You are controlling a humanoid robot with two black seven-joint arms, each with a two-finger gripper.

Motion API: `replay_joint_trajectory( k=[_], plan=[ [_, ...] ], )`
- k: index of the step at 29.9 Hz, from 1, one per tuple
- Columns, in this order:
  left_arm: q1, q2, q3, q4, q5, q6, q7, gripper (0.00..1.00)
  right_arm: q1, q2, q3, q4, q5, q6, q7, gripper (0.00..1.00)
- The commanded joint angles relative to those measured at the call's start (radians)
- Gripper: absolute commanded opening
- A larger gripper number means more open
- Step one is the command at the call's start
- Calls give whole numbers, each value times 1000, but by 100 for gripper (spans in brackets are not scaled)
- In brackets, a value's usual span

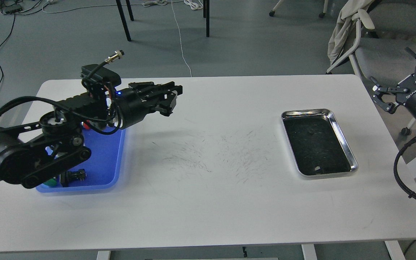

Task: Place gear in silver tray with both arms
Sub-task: 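Carry the black gear with the left gripper toward the table center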

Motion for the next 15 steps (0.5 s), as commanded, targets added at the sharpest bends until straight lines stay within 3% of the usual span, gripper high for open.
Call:
replay_joint_trajectory(
  k=[1,7,13,15],
  plan=[
    [0,-183,10,126,11,1,10,8,-10,49,12,-55,6,0,-1,98],
    [14,-416,27,294,49,4,5,8,-45,63,15,-64,9,0,-1,98],
    [42,-421,22,458,68,10,-12,8,-59,63,16,-63,9,0,2,98],
    [43,-421,22,458,68,10,-4,8,-60,63,16,-63,9,0,9,98]
  ],
)
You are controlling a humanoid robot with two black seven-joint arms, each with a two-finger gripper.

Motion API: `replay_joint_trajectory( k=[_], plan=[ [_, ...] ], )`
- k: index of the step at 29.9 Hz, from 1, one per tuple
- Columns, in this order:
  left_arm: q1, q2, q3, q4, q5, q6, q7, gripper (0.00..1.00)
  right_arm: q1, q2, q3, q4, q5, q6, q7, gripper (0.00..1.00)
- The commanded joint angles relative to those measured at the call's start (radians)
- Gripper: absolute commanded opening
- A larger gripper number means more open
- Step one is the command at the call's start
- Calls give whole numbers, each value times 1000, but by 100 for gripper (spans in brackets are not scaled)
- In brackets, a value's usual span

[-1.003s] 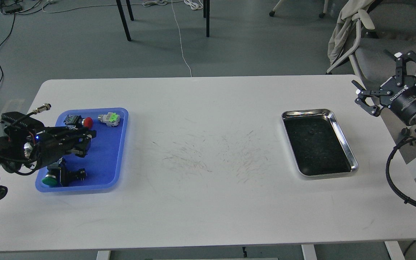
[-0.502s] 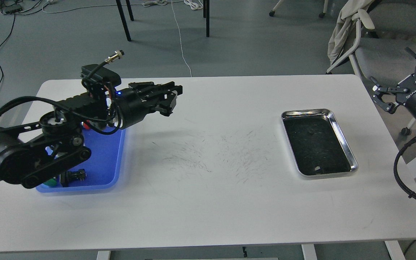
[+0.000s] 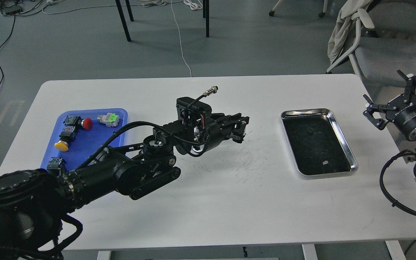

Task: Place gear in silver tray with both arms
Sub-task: 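Carry the black gear with the left gripper toward the table center, then open the left gripper to set the gear on the table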

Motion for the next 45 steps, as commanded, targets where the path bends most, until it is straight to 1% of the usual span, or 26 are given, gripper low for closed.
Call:
replay_joint_trajectory(
  k=[1,5,9,11,16,23,25,26,27,30,32,34,35,37,39,40,42,45],
  plan=[
    [11,-2,-3,16,3,1,5,8,-4,-1,0,1,0,0,8,98],
    [65,-2,29,-10,10,2,5,8,-6,1,0,4,0,0,11,98],
    [129,-2,41,-103,33,9,14,9,-7,1,-1,6,0,0,18,98],
    [148,-2,47,-128,65,9,19,9,-9,1,-1,8,0,0,20,98],
    [160,-2,50,-139,84,9,19,9,-16,1,-1,9,0,0,20,98],
    [162,-2,52,-142,84,12,19,16,-27,1,-1,15,0,0,20,98],
    [162,-2,52,-154,79,12,19,21,-29,1,-3,15,0,0,20,98],
    [162,-2,52,-156,79,13,17,29,-27,1,-4,17,0,0,20,98],
    [162,-2,52,-159,78,18,16,33,-29,3,-4,18,0,0,20,98],
    [162,-2,52,-173,72,30,7,37,-29,4,-7,27,0,0,20,98],
    [162,-2,52,-196,58,39,0,44,-29,6,-11,31,0,0,20,98],
    [162,-2,52,-214,27,56,-4,48,-27,12,-11,31,-2,0,20,98],
    [162,-2,52,-223,9,64,-4,53,-27,13,-11,32,-2,0,20,98],
    [160,-2,52,-234,-42,82,-4,66,-26,13,-11,43,-2,0,20,98],
    [159,-2,50,-236,-83,111,-4,82,-24,9,-11,66,-3,0,20,98],
    [157,-2,43,-236,-100,128,-4,88,-22,4,-12,75,-6,0,18,98],
    [156,-2,2,-234,-135,163,-4,93,-15,-1,-14,89,-12,0,18,98],
    [151,-2,-127,-233,-172,168,-3,96,-7,-5,-17,116,-20,0,17,98]
  ],
)
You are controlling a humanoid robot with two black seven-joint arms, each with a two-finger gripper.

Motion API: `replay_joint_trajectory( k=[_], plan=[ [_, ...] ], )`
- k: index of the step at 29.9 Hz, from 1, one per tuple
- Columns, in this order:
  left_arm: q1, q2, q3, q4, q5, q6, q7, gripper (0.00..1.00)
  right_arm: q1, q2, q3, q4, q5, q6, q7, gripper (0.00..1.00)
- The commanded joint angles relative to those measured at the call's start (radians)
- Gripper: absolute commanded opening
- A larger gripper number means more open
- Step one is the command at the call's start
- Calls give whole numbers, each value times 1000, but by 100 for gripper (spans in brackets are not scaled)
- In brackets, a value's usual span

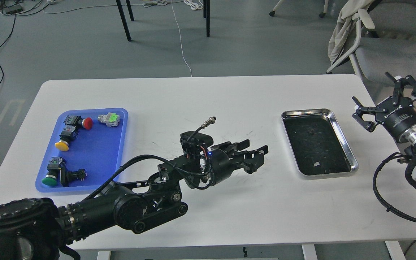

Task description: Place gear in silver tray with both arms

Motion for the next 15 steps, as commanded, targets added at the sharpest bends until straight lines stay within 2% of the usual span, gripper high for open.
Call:
replay_joint_trajectory(
  k=[1,5,8,11,15],
  plan=[
    [-8,0,-144,3,-50,9,1,97,10,-11,-3,39,-17,0,-3,98],
    [-30,0,-302,2,-167,14,1,97,70,-80,-4,151,-107,0,-9,98],
    [-73,0,-366,-1,-309,14,0,97,136,-146,-35,217,-185,0,-16,98],
    [-102,29,-418,-4,-466,17,-5,97,278,-201,-227,230,-218,0,-16,98],
    [-104,101,-563,-17,-719,15,-2,97,527,-258,-557,288,-221,0,-17,98]
  ],
)
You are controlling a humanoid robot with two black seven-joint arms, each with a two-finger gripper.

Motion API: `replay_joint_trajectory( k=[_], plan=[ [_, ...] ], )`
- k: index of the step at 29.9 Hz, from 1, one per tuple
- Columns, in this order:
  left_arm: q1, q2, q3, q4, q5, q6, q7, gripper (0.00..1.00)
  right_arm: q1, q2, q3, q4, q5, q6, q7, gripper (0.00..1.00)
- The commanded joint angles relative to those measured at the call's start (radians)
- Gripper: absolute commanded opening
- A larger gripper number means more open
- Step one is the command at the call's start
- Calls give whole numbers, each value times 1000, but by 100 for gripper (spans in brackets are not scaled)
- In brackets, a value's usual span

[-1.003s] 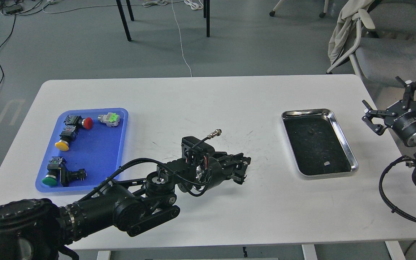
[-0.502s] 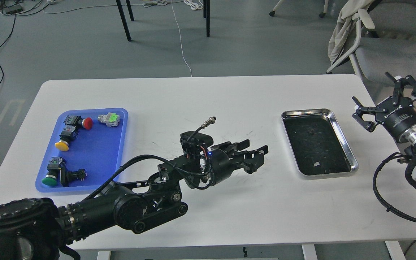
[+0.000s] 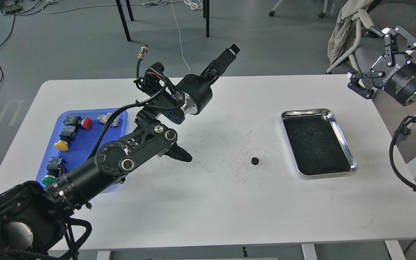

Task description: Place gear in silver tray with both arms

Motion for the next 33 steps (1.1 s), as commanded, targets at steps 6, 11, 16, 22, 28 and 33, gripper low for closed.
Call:
replay_joint_trajectory(
  k=[6,11,16,22,28,33],
  plan=[
    [1,197,-123,-4,-452,-2,-7,97,543,-18,-607,69,-24,-10,-12,98],
    [41,250,-220,19,-601,-6,-11,98,772,127,-888,70,-26,-22,-12,98],
    [62,300,-226,126,-765,-98,-13,98,883,336,-1037,67,-84,-25,-12,98],
    [130,320,-229,200,-839,-223,-25,98,933,558,-1185,73,-258,-61,-15,98],
    [148,329,-227,197,-836,-211,-74,98,959,730,-1299,81,-305,-61,-107,98],
    [148,345,-227,193,-836,-203,-79,98,943,829,-1388,75,-306,-48,-150,98]
  ],
)
